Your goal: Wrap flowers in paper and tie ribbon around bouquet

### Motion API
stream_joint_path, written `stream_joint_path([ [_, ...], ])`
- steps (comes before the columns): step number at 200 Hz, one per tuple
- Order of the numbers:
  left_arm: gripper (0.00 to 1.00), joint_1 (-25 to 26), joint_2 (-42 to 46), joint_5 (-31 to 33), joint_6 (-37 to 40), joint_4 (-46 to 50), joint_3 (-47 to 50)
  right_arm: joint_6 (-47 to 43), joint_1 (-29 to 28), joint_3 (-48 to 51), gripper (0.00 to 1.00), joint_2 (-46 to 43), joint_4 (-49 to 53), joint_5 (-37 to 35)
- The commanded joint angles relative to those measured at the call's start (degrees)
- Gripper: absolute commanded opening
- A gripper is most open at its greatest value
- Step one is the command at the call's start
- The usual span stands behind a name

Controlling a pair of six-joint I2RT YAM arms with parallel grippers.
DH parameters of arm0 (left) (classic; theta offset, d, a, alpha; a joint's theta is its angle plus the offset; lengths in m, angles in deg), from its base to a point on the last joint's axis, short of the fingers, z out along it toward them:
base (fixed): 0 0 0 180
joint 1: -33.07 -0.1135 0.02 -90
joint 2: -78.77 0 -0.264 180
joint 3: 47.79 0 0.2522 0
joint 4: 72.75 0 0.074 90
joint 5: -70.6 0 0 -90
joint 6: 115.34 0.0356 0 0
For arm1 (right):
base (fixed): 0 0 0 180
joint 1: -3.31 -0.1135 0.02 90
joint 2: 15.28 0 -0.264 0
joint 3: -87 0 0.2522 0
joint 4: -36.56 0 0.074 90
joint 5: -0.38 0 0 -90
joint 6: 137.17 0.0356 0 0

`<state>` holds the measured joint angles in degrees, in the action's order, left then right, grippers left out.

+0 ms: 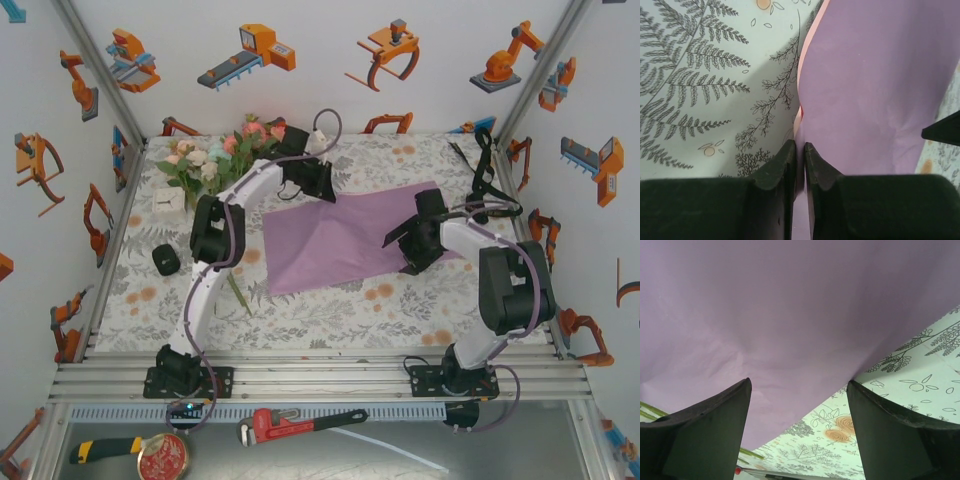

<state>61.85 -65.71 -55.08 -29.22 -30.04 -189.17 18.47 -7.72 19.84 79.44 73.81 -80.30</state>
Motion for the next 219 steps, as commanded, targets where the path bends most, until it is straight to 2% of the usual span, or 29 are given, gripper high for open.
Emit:
stream_joint_path([
  [1, 0.10, -0.51, 5.23, -1.61, -0.33, 1.40, 0.64, -2.53, -0.31, -1.82, 0.69, 0.65, 0.54, -1.83],
  [9, 0.00, -0.56, 5.65, -1.54, -0.25, 1.88, 0.57, -2.99, -0.31, -2.45, 0.67, 0.60, 0.14, -1.21],
  [37, 0.00, -1.17, 9.53, 2.25, -0.58, 3.29, 0.25, -3.99, -0.57, -5.78, 0.67, -0.12, -1.10, 1.66],
  [53, 0.00, -1.63, 13.21, 8.17, 0.01, 4.78, -0.84, -4.29, -0.79, -8.76, 0.68, -0.97, -0.52, 2.65],
  [77, 0.00, -1.15, 19.65, 21.53, 2.85, 7.96, -2.71, -5.99, -1.41, -13.40, 0.70, -2.90, 2.67, 1.41],
  [95, 0.00, 2.31, 24.57, 29.37, 6.11, 7.30, -0.15, -6.19, -1.72, -14.49, 0.71, -5.16, 4.20, -0.21],
  [113, 0.00, 7.65, 29.44, 34.27, 10.89, 3.29, 8.27, -5.41, -1.71, -13.46, 0.72, -7.55, 3.59, -0.52],
  [128, 0.00, 11.61, 34.07, 34.80, 10.81, -5.16, 20.56, -4.37, -1.71, -12.10, 0.74, -9.18, 3.41, -0.74],
  [149, 0.00, 13.83, 37.34, 31.79, 3.27, -13.33, 33.76, -1.76, -1.74, -9.39, 0.77, -11.30, 2.79, -1.62],
  [168, 0.00, 15.27, 36.47, 30.90, -0.86, -12.36, 37.32, -0.17, -1.72, -7.00, 0.81, -11.92, -0.79, 2.28],
  [190, 0.00, 15.84, 35.95, 28.84, -3.05, -13.58, 39.43, 4.61, -2.04, -2.22, 0.82, -11.36, -13.03, 10.87],
  [201, 0.00, 15.75, 35.53, 28.15, -3.48, -13.41, 39.16, 6.53, -2.44, -0.68, 0.81, -10.86, -16.26, 11.94],
  [219, 0.00, 15.21, 35.06, 27.66, -4.34, -13.30, 38.90, 6.34, -2.90, -1.21, 0.80, -9.24, -15.45, 11.81],
])
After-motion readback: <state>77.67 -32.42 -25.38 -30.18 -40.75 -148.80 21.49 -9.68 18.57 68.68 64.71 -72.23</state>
